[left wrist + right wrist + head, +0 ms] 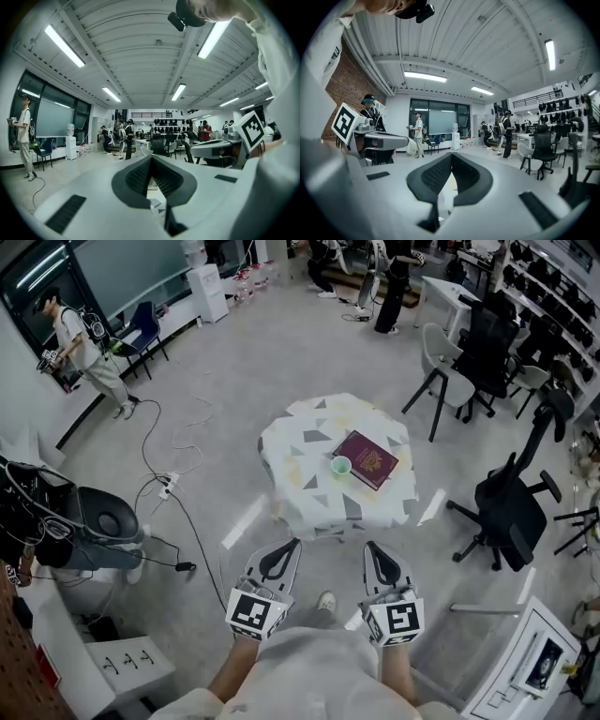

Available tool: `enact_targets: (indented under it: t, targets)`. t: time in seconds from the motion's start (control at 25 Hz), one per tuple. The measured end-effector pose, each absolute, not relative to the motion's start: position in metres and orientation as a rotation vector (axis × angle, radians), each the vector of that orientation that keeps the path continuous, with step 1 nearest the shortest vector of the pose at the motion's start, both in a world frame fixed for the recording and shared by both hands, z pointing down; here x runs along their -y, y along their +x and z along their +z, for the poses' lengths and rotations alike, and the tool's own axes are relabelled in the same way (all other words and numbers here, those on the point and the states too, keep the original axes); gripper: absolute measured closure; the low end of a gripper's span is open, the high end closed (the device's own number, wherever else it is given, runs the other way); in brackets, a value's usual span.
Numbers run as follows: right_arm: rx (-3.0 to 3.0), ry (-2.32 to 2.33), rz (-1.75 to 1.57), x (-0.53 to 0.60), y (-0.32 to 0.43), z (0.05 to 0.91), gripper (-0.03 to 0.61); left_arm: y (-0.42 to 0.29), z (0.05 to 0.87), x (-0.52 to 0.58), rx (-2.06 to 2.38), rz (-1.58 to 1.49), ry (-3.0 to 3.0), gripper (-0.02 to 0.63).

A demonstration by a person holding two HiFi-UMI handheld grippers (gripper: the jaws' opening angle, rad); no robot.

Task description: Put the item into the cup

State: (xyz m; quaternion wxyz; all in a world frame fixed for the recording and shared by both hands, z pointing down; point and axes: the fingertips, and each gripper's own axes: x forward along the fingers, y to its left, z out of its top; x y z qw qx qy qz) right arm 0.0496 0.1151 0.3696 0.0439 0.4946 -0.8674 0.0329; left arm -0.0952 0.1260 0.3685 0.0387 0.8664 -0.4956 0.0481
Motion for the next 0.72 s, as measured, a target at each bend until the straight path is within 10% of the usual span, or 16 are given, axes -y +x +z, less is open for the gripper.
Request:
enact_targets:
  t: [0.72]
  targets:
    - [2.753, 1.451, 0.181, -0.047, 0.089, 0.378, 0.571, -0.057, 0.373, -0.068, 1.634, 0.184, 2.574, 0.603]
